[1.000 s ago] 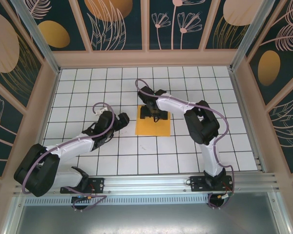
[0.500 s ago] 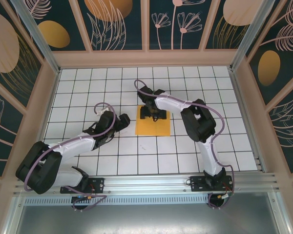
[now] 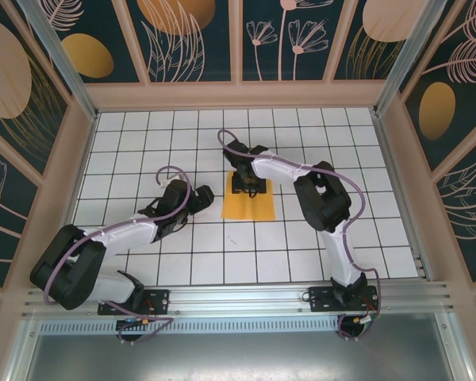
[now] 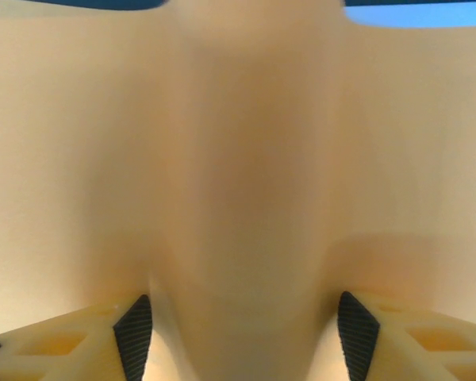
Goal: Fold a paper plane with a square sheet of paper (pick it up from the middle)
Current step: Fold the square sheet of paper in half at the center of the table.
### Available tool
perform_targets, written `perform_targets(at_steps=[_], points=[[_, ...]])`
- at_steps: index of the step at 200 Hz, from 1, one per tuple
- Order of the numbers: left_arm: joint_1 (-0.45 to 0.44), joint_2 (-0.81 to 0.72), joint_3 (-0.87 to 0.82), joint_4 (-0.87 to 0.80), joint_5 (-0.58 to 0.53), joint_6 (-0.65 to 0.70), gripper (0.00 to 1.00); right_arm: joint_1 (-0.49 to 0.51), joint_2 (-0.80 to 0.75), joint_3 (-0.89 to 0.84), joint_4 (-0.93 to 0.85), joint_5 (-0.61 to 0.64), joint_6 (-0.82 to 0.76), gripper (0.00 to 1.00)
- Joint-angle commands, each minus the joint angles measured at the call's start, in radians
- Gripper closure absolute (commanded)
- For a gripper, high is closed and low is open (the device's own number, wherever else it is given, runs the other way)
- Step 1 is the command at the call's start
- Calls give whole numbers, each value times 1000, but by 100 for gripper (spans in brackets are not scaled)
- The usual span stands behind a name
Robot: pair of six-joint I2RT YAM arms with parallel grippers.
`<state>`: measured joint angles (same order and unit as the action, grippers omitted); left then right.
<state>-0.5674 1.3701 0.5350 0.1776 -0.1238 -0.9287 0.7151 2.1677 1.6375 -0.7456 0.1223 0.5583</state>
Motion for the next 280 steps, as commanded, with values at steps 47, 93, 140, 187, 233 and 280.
perform_targets(at_steps=[47,93,140,187,233,280], points=[[6,-3,32,10,11,-16,2,-54,-218,-121,96,-227,1,48],[6,-1,49,-4,16,-16,2,-98,-328,-221,236,-458,19,49],[6,-22,52,50,90,-15,2,-190,-423,-459,441,-666,41,48],[4,48,86,220,326,-12,1,-279,-454,-634,515,-704,14,40],[-8,123,141,251,397,-8,2,-322,-491,-673,434,-608,-30,27],[-27,166,167,273,434,-2,7,-322,-508,-687,364,-499,-37,27]])
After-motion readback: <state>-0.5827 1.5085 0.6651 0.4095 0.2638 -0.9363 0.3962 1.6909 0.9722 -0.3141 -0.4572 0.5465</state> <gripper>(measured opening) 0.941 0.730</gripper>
